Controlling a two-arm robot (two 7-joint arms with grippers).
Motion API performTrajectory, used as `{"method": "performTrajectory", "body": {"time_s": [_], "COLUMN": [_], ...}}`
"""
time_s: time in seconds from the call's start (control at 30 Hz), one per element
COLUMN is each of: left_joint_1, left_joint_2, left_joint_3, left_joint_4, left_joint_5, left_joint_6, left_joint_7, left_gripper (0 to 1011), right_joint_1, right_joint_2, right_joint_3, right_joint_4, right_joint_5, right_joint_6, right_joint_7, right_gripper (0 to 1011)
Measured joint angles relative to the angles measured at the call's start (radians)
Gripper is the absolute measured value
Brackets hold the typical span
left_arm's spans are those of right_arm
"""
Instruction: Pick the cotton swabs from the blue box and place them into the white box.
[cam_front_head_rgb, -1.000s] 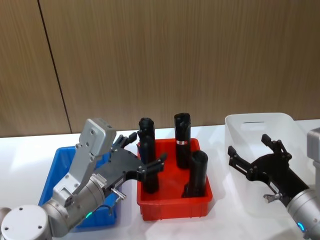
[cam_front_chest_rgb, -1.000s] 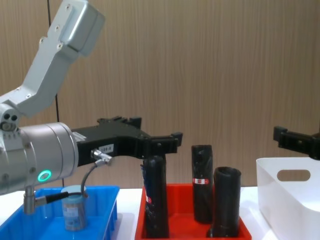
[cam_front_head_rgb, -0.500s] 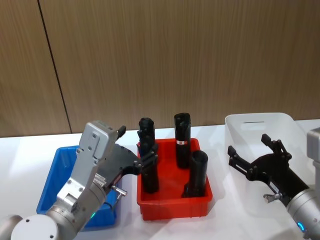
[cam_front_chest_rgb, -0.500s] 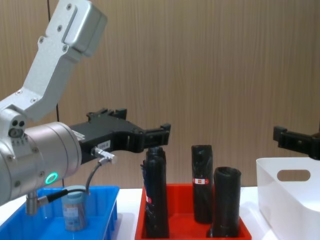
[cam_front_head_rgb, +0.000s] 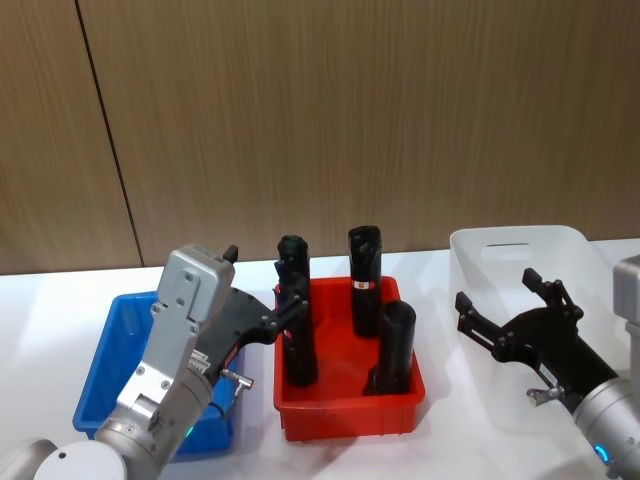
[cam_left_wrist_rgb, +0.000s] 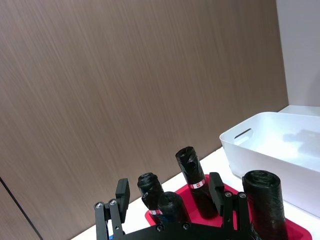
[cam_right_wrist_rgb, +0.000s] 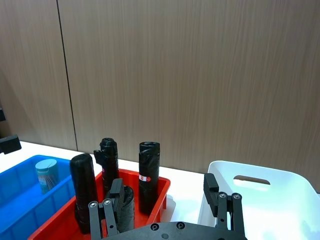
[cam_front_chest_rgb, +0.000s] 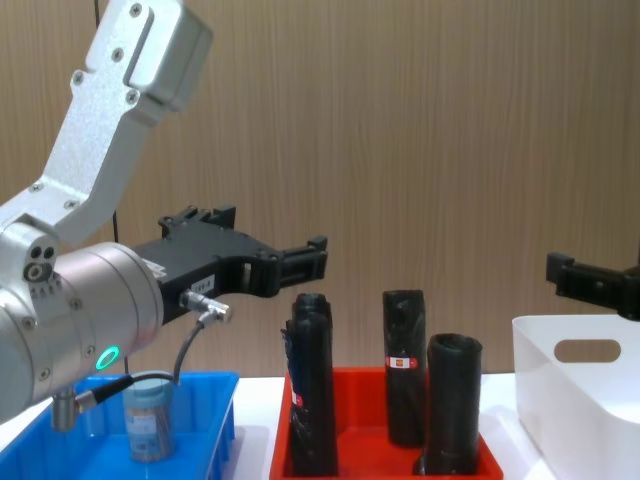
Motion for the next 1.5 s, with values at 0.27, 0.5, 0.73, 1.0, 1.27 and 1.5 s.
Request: {"method": "performTrajectory", "body": {"time_s": [0.27,0.5,0.73,1.0,1.27,1.5], "left_joint_1": [0.000,0.000,-0.001,-0.001,-0.001,-0.001], "left_joint_2": [0.000,0.000,0.000,0.001,0.000,0.000], "left_joint_3": [0.000,0.000,-0.001,-0.001,-0.001,-0.001], "left_joint_4": [0.000,0.000,0.000,0.001,0.001,0.001], "left_joint_5": [0.000,0.000,0.000,0.000,0.000,0.000], "left_joint_6": [0.000,0.000,0.000,0.001,0.001,0.001], "left_joint_7": [0.001,0.001,0.001,0.001,0.001,0.001], "left_gripper": [1004,1004,1004,1004,1004,1004], "right_joint_1": [0.000,0.005,0.018,0.047,0.091,0.129], "right_joint_2": [0.000,0.001,0.008,0.014,0.008,-0.008], "right_joint_3": [0.001,0.003,0.007,0.010,0.004,-0.007], "right_joint_4": [0.000,0.003,0.012,0.039,0.091,0.143], "right_joint_5": [0.000,0.008,0.016,0.022,0.019,0.001], "right_joint_6": [0.001,0.014,0.047,0.101,0.147,0.169], "right_joint_7": [0.003,0.023,0.072,0.158,0.241,0.285], "right_gripper": [1001,1002,1001,1002,1002,1001]}}
